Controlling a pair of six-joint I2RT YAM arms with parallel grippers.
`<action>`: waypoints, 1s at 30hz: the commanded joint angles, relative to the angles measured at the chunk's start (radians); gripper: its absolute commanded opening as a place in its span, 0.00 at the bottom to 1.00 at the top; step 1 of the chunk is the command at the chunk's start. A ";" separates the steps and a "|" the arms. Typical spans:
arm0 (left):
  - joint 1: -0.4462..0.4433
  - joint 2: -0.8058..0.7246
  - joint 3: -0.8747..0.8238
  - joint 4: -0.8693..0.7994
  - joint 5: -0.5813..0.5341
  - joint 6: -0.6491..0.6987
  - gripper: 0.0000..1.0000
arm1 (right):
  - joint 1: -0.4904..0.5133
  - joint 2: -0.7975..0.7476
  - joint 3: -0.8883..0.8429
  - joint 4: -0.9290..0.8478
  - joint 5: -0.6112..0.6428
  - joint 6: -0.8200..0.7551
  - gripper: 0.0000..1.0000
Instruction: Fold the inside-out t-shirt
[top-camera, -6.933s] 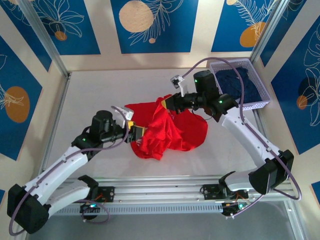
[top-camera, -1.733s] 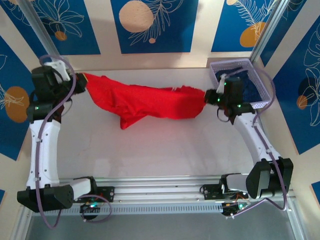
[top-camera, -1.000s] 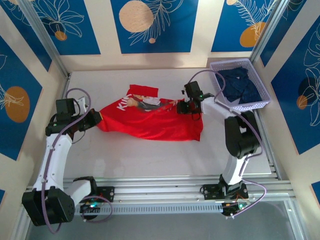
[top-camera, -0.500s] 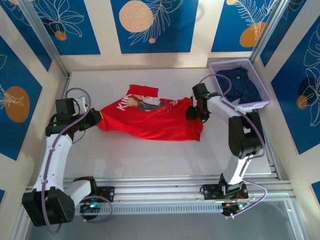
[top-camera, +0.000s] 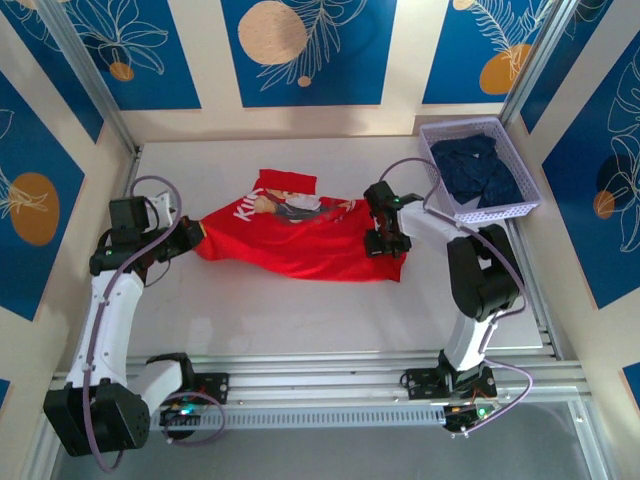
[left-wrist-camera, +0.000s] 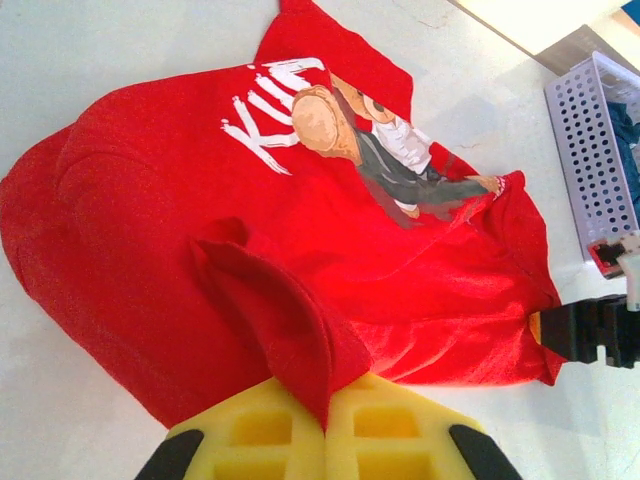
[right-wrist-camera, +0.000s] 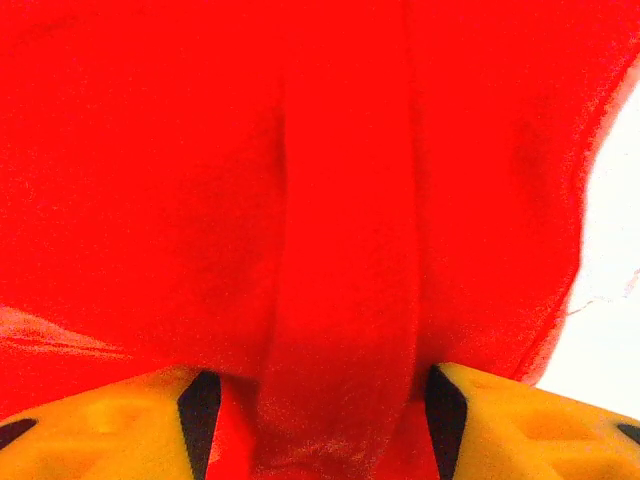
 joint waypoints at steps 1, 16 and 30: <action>0.011 -0.019 -0.005 0.017 0.029 0.009 0.00 | -0.002 -0.012 0.026 -0.053 0.115 0.007 0.57; 0.010 -0.020 -0.008 0.014 0.019 0.017 0.00 | -0.021 -0.089 0.002 -0.068 0.116 0.001 0.46; 0.010 -0.025 -0.012 0.012 0.018 0.020 0.00 | -0.045 -0.081 -0.029 -0.026 0.049 0.003 0.21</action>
